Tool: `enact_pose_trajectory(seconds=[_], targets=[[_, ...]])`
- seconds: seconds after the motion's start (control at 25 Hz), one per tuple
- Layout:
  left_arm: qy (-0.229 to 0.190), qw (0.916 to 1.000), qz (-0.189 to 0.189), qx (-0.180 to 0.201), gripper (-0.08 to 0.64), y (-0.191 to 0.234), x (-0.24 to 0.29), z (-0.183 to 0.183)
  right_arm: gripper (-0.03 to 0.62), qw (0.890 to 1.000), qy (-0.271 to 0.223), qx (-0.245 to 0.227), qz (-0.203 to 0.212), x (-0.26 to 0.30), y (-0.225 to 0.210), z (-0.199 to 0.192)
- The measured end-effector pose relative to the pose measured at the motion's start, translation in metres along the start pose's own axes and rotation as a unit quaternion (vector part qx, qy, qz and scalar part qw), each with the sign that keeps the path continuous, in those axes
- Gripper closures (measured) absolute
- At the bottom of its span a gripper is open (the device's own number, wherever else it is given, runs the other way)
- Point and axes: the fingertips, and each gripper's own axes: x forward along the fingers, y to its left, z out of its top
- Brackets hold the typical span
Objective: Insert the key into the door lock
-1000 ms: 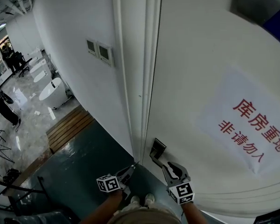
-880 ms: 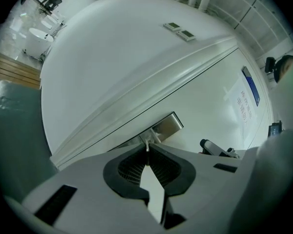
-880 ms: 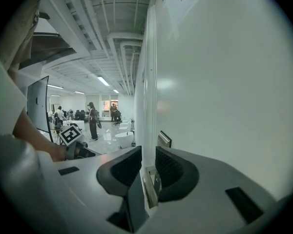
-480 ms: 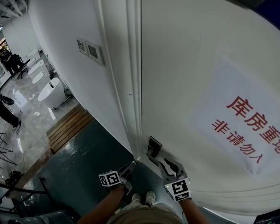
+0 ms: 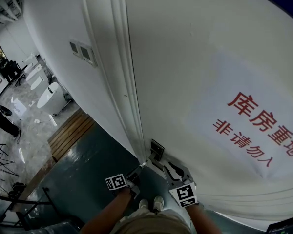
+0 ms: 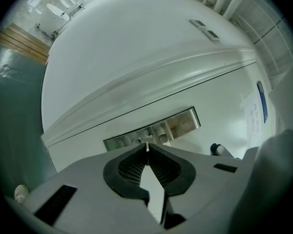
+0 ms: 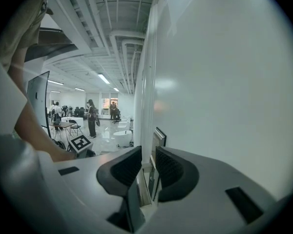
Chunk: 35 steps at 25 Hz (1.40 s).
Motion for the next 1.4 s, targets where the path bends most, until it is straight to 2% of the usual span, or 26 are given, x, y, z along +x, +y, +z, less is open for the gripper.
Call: enact_pose_trajectory(seconds=[0.24,0.64,1.4], targets=[[0.015,0.9999,-0.003,-0.004,0.528,0.003,0.016,-0.009,0.500,1.000,0.003,0.007,-0.003,-0.002,-0.002,-0.008],[-0.006,0.9991,-0.014,-0.040,0.528,0.007,0.032,-0.006,0.500,1.000,0.007,0.010,0.002,-0.004,-0.001,-0.017],[-0.008,0.9978,-0.029,-0.060,0.528,0.005,0.043,-0.010,0.500,1.000,0.015,0.007,0.008,-0.001,-0.001,-0.022]])
